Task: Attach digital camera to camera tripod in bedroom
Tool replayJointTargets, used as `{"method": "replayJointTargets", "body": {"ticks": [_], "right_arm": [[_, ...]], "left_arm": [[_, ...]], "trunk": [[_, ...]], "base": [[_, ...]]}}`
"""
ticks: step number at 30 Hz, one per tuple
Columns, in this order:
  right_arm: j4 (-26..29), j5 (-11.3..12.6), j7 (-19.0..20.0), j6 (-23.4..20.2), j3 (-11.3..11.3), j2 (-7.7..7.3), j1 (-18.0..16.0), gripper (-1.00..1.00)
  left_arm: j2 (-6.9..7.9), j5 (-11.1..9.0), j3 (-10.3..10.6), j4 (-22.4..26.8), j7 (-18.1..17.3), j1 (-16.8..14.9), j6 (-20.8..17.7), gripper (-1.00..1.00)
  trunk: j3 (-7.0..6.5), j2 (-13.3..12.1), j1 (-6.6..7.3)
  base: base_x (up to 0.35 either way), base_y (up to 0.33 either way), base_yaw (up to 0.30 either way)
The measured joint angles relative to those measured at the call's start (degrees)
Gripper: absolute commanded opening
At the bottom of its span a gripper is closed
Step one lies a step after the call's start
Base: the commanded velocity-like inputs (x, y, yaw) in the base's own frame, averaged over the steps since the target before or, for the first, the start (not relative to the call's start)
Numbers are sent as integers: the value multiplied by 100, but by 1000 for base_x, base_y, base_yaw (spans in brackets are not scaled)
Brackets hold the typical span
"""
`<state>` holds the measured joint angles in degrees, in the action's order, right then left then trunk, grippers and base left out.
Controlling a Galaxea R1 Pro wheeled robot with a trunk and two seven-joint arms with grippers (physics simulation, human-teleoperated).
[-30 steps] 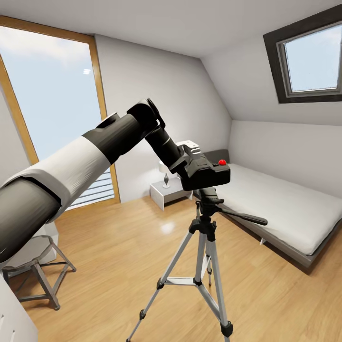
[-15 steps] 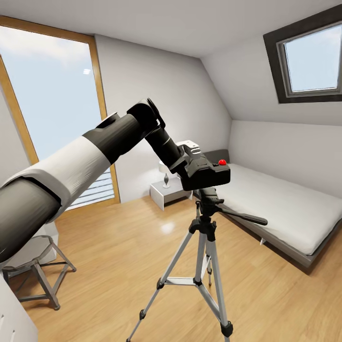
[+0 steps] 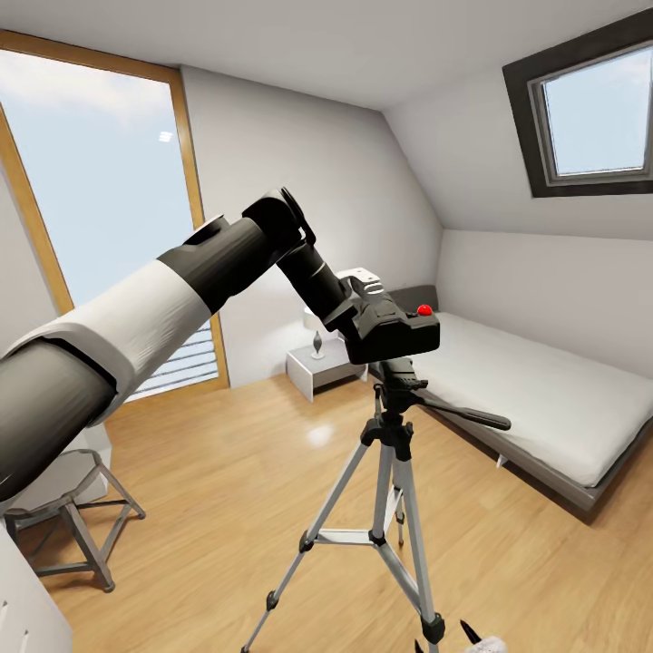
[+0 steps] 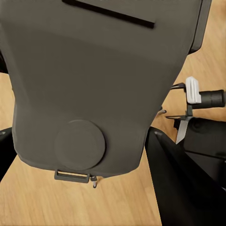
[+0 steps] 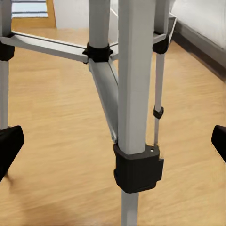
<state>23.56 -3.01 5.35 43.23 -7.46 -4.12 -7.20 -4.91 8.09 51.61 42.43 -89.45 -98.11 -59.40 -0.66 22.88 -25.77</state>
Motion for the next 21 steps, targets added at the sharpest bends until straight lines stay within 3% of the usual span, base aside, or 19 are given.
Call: {"method": "replayJointTargets", "body": {"ticks": [9, 21], "right_arm": [[569, 3, 12, -700, 14, 2, 0, 100], [1004, 5, 14, -1011, 16, 2, 0, 100]], "left_arm": [[-5, -1, 7, 0, 0, 2, 0, -100], [-7, 0, 9, 0, 0, 1, 0, -100]], "trunk": [[0, 0, 0], [0, 0, 0]], "base": [[0, 0, 0], [0, 0, 0]]}}
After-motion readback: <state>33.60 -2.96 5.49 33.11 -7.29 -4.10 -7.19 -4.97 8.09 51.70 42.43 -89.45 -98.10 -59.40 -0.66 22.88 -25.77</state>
